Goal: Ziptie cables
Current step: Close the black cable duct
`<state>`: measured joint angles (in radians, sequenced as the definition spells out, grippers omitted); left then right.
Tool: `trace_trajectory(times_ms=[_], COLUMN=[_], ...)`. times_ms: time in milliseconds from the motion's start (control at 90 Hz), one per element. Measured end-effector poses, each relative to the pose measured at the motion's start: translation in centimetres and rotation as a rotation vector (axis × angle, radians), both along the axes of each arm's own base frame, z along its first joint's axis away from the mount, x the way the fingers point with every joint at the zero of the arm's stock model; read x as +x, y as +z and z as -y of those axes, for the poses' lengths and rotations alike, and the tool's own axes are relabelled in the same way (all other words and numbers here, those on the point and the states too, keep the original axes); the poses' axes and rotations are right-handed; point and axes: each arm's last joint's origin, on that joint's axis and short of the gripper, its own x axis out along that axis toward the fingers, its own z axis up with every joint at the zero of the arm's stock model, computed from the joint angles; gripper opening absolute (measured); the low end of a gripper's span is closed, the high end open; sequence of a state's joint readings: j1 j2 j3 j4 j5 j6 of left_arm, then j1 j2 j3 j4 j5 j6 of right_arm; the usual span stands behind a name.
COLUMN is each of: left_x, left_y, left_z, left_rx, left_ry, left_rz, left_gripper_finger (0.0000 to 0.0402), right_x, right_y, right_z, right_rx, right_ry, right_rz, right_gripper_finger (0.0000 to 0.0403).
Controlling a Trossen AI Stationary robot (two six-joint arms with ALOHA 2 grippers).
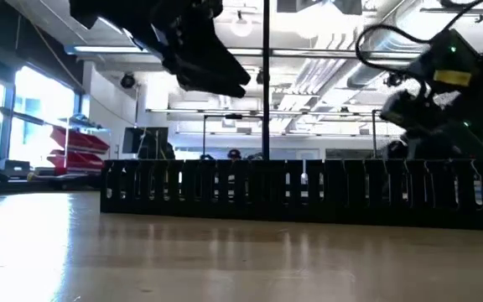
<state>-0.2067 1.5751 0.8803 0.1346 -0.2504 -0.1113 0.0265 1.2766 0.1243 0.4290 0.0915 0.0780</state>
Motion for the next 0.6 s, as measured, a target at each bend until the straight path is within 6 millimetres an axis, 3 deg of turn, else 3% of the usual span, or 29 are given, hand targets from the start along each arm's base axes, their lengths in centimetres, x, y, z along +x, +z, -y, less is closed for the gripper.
trace_trajectory(times_ms=[200,378,511,600], left_x=[1.4,3.5,3.9,3.5], left_y=[-2.2,-3.5,-3.9,-4.0], left_z=[0.5,0.7,-0.9,-2.6], left_rx=[-0.066,0.03,0.244,0.24], left_ry=[-0.102,-0.115,-0.046,0.016], left_rz=[0.002,0.18,0.162,0.06], left_gripper_finger=[0.0241,0.0241,0.0242,0.0247], right_x=[-1.1,-1.2,-1.3,-1.4], right_y=[-0.8,-0.9,-1.1,-1.1], right_z=[0.0,0.1,0.1,0.1], right_rx=[-0.007,-0.014,-0.018,-0.004], right_ry=[0.001,-0.025,-0.022,-0.018], right_rz=[-0.025,-0.036,-0.057,-0.06], right_gripper_finger=[0.026,0.0253,0.0222,0.0212])
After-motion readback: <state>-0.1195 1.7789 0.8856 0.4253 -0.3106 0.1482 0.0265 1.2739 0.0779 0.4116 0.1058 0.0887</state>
